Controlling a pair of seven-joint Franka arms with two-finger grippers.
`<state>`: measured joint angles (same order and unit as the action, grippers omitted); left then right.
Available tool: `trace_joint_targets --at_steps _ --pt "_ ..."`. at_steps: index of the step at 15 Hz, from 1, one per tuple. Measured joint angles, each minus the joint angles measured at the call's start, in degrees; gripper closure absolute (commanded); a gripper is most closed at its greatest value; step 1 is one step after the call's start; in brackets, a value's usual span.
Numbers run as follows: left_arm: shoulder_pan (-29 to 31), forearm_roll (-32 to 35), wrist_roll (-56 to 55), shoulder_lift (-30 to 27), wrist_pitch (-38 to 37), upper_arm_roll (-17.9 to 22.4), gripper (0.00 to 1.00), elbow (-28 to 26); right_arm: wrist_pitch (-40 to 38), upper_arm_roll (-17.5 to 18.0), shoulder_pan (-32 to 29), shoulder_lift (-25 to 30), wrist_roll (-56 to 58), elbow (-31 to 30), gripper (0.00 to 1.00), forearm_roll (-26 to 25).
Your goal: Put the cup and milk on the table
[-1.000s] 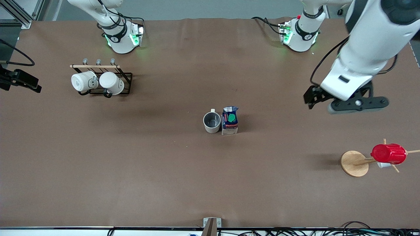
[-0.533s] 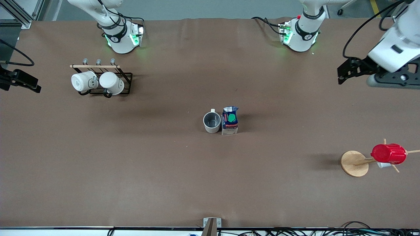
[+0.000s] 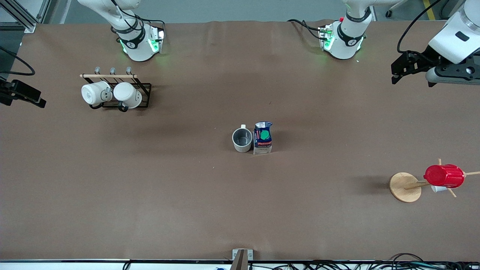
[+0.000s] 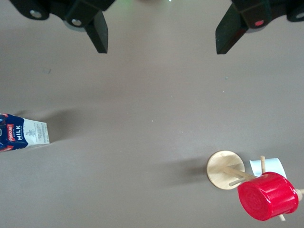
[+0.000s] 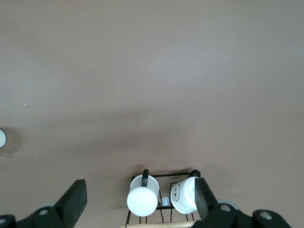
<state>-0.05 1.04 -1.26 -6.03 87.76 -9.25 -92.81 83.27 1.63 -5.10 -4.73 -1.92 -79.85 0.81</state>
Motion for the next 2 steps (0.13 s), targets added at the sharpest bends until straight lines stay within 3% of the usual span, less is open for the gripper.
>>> trace_joint_targets --at_steps 2 --pt "0.12 0.06 0.00 0.16 0.00 0.09 0.00 0.14 -0.07 0.01 0.00 0.00 0.00 0.00 0.00 0.01"
